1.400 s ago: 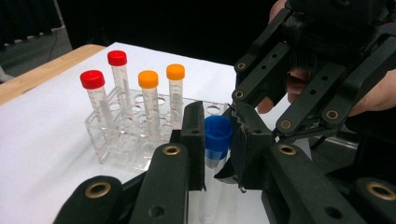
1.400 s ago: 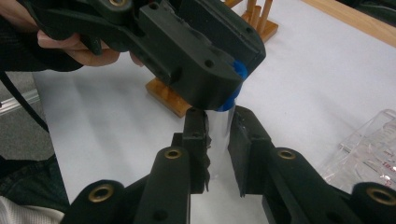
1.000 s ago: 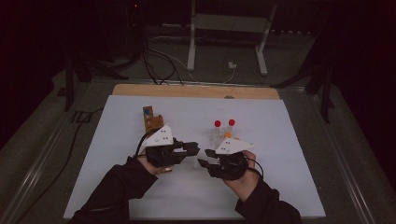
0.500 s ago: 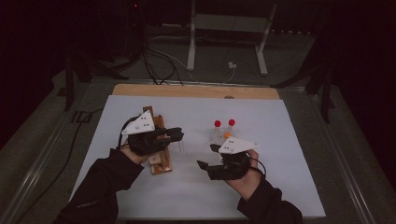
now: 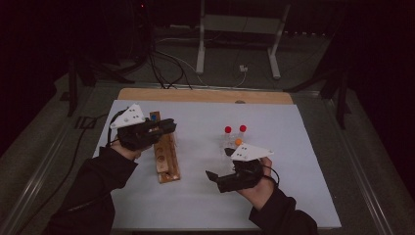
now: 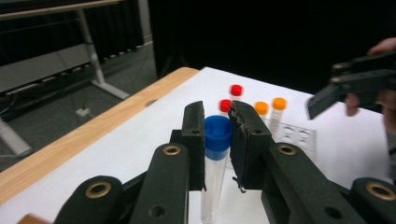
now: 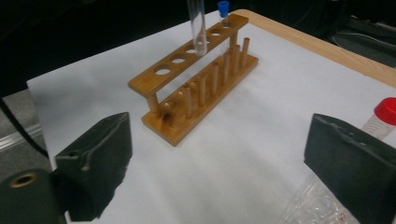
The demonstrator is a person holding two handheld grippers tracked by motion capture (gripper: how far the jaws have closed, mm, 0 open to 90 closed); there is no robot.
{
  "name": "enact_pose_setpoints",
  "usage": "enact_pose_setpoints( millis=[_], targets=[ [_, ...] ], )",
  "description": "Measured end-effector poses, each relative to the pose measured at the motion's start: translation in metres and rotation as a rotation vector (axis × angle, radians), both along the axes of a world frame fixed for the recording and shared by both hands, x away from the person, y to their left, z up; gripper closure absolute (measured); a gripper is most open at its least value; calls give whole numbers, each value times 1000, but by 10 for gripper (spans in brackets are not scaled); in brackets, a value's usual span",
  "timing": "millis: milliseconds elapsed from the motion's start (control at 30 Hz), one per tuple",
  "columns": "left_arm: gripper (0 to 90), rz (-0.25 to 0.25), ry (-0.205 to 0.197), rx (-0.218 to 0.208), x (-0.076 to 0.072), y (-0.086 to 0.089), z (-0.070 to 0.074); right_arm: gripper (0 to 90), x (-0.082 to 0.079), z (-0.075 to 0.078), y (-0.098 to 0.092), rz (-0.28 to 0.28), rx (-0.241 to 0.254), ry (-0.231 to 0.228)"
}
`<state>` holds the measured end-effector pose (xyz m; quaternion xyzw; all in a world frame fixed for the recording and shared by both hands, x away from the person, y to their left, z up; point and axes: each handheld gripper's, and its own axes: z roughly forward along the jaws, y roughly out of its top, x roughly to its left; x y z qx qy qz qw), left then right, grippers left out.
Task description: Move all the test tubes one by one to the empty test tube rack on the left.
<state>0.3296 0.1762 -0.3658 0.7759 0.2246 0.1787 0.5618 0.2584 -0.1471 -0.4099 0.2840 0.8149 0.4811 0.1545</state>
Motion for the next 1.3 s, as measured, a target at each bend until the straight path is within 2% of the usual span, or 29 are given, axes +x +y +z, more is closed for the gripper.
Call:
enact_pose_setpoints(
  millis=[100, 200, 400, 667, 1033, 1300],
  targets=[
    [778, 32, -2, 7, 5, 7, 1, 0, -1, 0, 0, 20, -2, 4],
    [778, 64, -4, 8, 10, 15, 1, 0, -1, 0, 0, 28, 7, 1],
    [778, 128, 7, -1, 22, 30, -1, 0, -2, 2, -1, 23, 19, -13],
    [778, 206, -2, 15, 39, 40, -4, 0, -1, 2, -3, 12, 26, -29],
    [778, 258, 18, 18, 58, 42, -18, 0, -1, 2, -4, 15, 25, -27],
    [779, 279, 34, 20, 61, 43, -34, 0, -1, 2, -5, 16, 30, -26]
  ],
)
